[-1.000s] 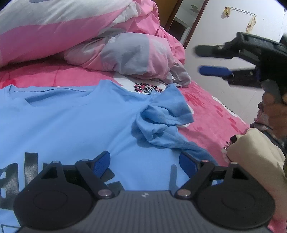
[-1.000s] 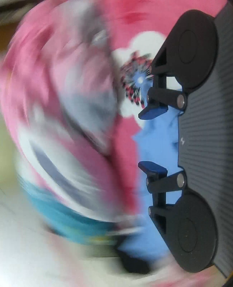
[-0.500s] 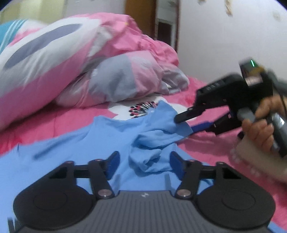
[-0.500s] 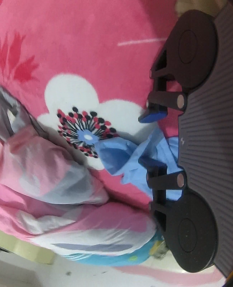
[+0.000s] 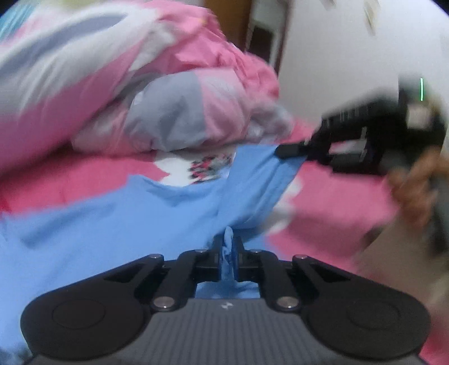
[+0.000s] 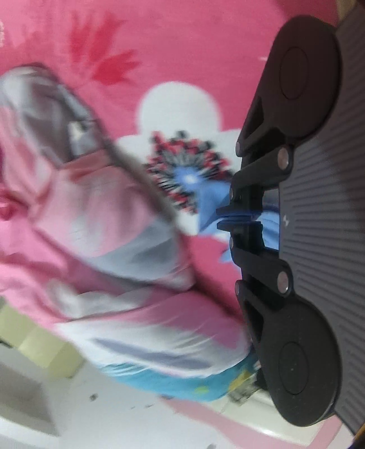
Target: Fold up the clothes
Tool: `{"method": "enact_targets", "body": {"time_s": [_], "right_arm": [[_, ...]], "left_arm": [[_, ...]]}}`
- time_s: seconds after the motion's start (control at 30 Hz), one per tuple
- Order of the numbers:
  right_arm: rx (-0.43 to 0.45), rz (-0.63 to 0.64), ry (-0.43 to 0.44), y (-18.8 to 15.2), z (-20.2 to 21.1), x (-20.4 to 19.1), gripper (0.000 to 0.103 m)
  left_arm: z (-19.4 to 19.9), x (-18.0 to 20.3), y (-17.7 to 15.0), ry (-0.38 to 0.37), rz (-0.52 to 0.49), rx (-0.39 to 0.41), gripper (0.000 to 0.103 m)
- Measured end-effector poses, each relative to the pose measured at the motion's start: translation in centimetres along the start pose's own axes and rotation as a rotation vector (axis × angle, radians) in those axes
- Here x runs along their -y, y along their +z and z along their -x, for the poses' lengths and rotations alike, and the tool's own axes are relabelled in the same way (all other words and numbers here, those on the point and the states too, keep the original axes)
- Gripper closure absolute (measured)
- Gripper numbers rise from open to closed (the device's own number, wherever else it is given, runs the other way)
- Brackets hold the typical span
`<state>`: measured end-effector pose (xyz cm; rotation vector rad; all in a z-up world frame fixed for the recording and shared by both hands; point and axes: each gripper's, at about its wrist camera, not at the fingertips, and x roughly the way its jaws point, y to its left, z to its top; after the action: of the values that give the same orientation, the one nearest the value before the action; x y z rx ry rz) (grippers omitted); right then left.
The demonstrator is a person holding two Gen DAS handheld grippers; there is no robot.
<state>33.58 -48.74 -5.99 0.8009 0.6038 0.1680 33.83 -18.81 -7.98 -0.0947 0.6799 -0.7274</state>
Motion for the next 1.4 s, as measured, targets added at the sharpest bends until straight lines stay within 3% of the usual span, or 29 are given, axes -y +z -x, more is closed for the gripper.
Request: {"method": "enact_targets", "body": {"time_s": [0.13,0.2,0.3,0.47,0.5,0.57,0.63,0.7,0.77,0.9,1.0,1.2,1.33,1.4], "right_arm": [[0.071,0.005,0.027,2.5,1.2,-1.4,0.102],[0.08,0.029,0.022,3.4,1.5,-2.4,0.102],[0.045,0.074,-0.002,4.5,0.6,-4.0,0.102],[-0.132,0.172,-0.024,4.8,-4.9,-7.3,0.101],[-0.178,0.197,-0.033,4.3,-6.4,-8.1,0.101],[-0.343,0.247,-0.003,2.8,-10.3,-9.7,0.097],[-0.471,0.258,0.008,1.2,-13.2,-10.6,0.095],[-0.509,0.268,0.045,0.2,-14.0,-11.2,0.093],[-0.449,0.227,0.123,0.5,-12.4,-10.8,0.08],[-0.233,0.158,0.146,1.9,-4.9,-8.3,0.078],[-0.12,0.215,0.027,0.7,0.7,-6.3,0.076],[-0.124,0.232,-0.156,-4.9,4.2,-2.7,0.073],[-0.001,0.27,-0.04,-8.9,9.3,-4.7,0.073],[0.072,0.294,0.024,-11.8,12.8,-5.9,0.071]], "left_arm": [[-0.7,-2.0,0.3,-0.295,0.362,-0.04,0.095],[-2.1,-2.1,0.1,-0.392,0.48,-0.066,0.095],[-4.2,-1.1,-0.5,-0.476,0.549,-0.073,0.095],[-6.6,-1.5,-1.7,-0.589,0.688,-0.079,0.095],[-6.4,-2.1,-1.9,-0.587,0.695,-0.087,0.093],[-5.6,-3.3,-2.4,-0.554,0.7,-0.117,0.07],[-4.4,-4.6,-2.9,-0.506,0.705,-0.129,0.054],[-2.9,-5.8,-3.4,-0.488,0.706,-0.128,0.053],[-1.4,-7.0,-3.8,-0.475,0.708,-0.118,0.045],[0.5,-9.2,-3.9,-0.413,0.721,-0.077,0.045],[0.4,-10.6,-2.9,-0.33,0.73,-0.075,0.045],[-2.0,-10.6,0.2,-0.165,0.645,-0.14,0.047],[2.0,-8.3,-0.1,-0.184,0.552,-0.111,0.046],[6.0,-6.1,-0.7,-0.126,0.426,-0.076,0.045]]}}
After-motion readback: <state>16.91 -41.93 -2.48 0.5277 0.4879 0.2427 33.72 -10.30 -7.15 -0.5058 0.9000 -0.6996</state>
